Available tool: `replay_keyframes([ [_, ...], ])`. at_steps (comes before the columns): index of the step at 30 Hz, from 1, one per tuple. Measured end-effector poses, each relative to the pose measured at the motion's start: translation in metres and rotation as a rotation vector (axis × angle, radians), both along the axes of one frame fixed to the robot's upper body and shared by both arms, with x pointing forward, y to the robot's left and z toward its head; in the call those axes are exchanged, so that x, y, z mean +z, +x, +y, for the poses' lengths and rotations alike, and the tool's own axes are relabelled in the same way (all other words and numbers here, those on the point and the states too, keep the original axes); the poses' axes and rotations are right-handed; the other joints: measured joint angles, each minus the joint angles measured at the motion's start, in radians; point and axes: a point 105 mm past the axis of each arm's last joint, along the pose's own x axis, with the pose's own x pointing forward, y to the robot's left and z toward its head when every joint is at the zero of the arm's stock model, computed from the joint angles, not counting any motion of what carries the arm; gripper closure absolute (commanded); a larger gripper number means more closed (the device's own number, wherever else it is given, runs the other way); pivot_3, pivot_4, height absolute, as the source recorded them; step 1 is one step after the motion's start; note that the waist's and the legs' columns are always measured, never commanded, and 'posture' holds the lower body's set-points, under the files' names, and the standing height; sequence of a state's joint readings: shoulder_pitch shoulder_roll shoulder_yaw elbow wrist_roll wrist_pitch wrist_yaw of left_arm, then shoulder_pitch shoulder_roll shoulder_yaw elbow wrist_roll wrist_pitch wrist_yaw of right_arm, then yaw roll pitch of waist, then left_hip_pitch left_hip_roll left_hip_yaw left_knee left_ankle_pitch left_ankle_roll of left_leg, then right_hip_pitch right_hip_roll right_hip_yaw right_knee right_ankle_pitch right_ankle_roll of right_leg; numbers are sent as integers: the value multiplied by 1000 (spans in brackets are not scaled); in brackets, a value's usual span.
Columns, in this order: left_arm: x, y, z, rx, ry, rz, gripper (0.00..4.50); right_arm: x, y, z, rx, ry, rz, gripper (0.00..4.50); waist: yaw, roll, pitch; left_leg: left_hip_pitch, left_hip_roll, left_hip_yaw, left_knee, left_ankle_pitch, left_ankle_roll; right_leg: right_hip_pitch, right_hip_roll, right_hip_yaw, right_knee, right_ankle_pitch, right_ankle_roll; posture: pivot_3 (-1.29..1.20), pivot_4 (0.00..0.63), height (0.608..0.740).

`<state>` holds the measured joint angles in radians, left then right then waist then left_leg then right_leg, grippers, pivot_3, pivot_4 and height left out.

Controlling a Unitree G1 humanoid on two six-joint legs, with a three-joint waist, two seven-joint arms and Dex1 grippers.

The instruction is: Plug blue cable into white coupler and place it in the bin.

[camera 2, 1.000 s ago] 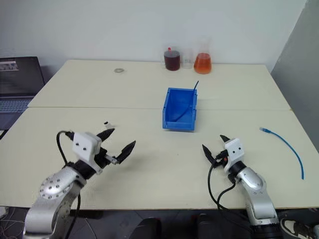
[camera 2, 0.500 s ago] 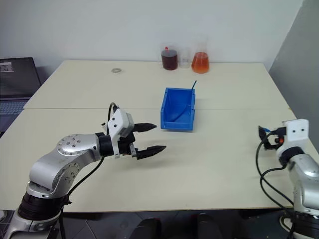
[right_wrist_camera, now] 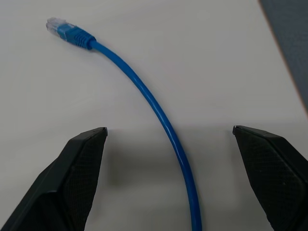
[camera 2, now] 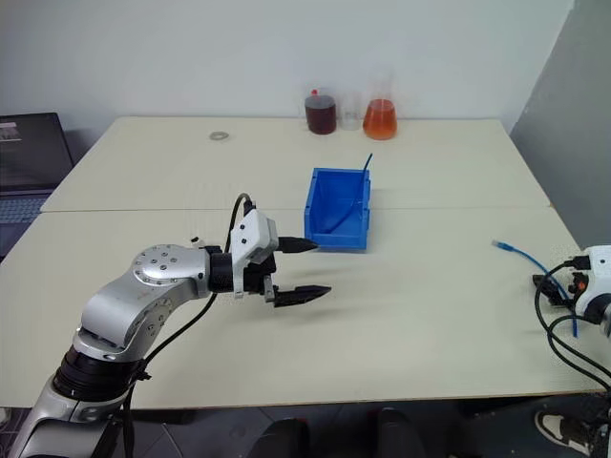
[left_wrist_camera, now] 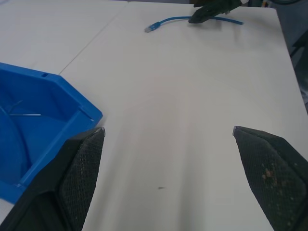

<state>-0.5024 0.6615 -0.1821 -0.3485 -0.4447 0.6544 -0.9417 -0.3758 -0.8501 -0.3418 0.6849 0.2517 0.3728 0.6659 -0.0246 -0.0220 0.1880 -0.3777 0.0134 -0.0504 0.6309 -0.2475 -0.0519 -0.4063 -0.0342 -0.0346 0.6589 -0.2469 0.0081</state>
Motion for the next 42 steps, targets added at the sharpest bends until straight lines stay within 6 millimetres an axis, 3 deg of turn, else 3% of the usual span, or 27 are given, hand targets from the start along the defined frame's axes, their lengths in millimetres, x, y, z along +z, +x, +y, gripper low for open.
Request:
replay_keyframes([
  [2, -2, -2, -2, -21, 7, 10, 0, 0, 3, 1, 19, 14, 4, 50, -3, 0, 0, 0, 0, 0, 0, 0, 0, 0, 0, 0, 0, 0, 0, 0, 150, 740],
  [5, -1, -3, -5, -41, 11, 9, 0, -1, 4, 2, 46, 28, 21, 543, -4, 0, 0, 1, 0, 0, 0, 0, 0, 0, 0, 0, 0, 0, 0, 0, 150, 740],
  [14, 3, -3, -8, -54, 2, 13, 0, -2, 8, 9, 111, 38, 45, 2945, -5, 0, 0, 2, 0, 0, 1, 0, 0, 1, 0, 0, 0, 0, 1, 0, 150, 740],
  [21, 3, -4, -10, -56, -5, 27, 0, 0, 5, 1, 48, 113, 56, 4441, -4, 0, 0, 1, 0, 0, 1, 0, 0, 1, 0, 0, 0, 0, 1, 0, 150, 740],
  [33, 3, -2, -9, -40, -6, 27, 0, 5, 5, 6, 94, 123, 33, 4477, -4, 0, 0, 2, 0, 0, 1, 0, 0, 1, 0, 1, 1, 0, 1, 0, 150, 740],
  [37, 2, -1, 2, 3, 2, 38, 0, 32, 3, 46, 351, 37, -10, 4477, -8, 1, 0, 2, 0, 0, 1, 0, 0, 1, 0, 1, 1, 0, 1, 0, 150, 740],
  [38, 0, -1, 9, 25, 11, 43, 0, 39, -1, 63, 454, 0, -3, 4477, -7, 1, 0, 3, 1, 0, 1, 0, 0, 1, 1, 1, 1, 0, 1, 0, 150, 740],
  [42, -12, -7, 29, 83, 48, 81, 0, 41, -21, 114, 727, -93, 68, 4477, -6, 1, 1, 2, 1, -1, 1, 0, 0, 1, 0, 0, 1, 0, 1, 0, 150, 740],
])
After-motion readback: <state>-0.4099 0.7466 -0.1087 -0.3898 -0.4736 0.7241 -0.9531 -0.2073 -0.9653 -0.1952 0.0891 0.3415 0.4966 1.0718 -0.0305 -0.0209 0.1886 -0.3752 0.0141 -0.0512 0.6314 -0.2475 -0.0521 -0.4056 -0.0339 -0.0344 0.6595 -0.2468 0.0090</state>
